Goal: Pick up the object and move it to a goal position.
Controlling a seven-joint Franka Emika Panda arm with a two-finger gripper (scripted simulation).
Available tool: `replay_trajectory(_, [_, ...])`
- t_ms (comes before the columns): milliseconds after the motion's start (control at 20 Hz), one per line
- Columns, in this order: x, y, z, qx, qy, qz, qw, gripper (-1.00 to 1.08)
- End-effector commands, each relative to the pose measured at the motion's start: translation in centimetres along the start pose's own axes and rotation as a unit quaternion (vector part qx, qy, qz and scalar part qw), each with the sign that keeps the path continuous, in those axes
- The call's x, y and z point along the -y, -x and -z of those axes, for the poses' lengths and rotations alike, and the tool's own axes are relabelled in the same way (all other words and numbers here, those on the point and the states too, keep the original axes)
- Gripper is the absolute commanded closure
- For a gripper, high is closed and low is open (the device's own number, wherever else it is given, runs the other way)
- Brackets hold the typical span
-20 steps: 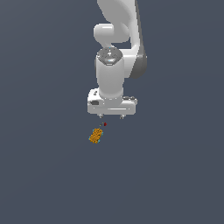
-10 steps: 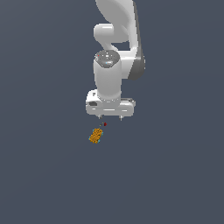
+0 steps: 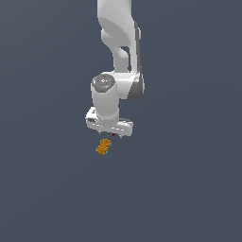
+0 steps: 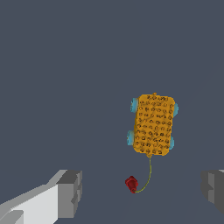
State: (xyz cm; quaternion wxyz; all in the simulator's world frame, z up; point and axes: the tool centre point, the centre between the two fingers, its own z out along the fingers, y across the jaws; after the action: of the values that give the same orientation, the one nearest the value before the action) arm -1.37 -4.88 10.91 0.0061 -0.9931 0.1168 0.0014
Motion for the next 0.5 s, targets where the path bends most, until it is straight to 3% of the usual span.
replay_trajectory(0, [-1.3,-0.1,-1.7,-0.001,0.002,-0.023,0.9997,-0.92])
replay_trajectory(450, [-3.3,0.0,-4.3,-0.002,0.006,-0.058,0.9983,-0.92])
